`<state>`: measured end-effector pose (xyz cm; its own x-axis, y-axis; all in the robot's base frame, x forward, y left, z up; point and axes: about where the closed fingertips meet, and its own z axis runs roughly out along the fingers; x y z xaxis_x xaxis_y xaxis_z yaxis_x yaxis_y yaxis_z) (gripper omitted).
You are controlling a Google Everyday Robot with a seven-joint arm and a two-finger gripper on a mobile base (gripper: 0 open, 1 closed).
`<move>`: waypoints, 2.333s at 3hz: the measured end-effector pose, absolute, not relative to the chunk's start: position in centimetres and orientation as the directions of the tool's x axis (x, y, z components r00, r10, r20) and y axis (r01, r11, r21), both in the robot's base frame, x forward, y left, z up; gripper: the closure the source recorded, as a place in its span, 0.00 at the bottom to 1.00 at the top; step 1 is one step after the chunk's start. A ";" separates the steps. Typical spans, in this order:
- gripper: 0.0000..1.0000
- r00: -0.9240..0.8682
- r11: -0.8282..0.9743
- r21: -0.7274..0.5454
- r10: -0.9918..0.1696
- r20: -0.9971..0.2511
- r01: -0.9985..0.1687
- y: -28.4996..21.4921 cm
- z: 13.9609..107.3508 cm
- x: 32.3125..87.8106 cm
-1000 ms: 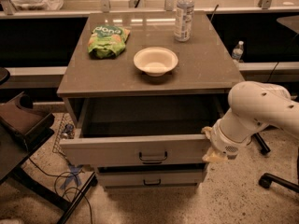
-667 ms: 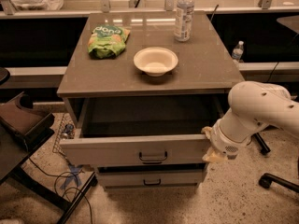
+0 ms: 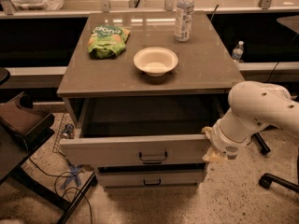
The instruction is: Open top drawer
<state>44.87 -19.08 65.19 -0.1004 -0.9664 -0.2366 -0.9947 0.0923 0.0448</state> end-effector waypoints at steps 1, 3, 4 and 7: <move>1.00 -0.100 0.092 0.045 -0.966 -0.237 -0.995 -19.1 65.2 44.9; 1.00 -0.100 0.092 0.045 -0.966 -0.236 -0.995 -19.1 65.2 44.9; 0.82 -0.100 0.092 0.045 -0.966 -0.236 -0.995 -19.1 65.2 44.9; 0.00 -0.100 0.092 0.045 -0.966 -0.236 -0.995 -19.0 65.2 44.9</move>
Offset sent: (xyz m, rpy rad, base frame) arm -0.0004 0.1935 -0.0560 -0.0100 -0.0034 0.2571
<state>44.86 -19.05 65.24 -0.1000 -0.9665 -0.2364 -0.9947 0.0919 0.0450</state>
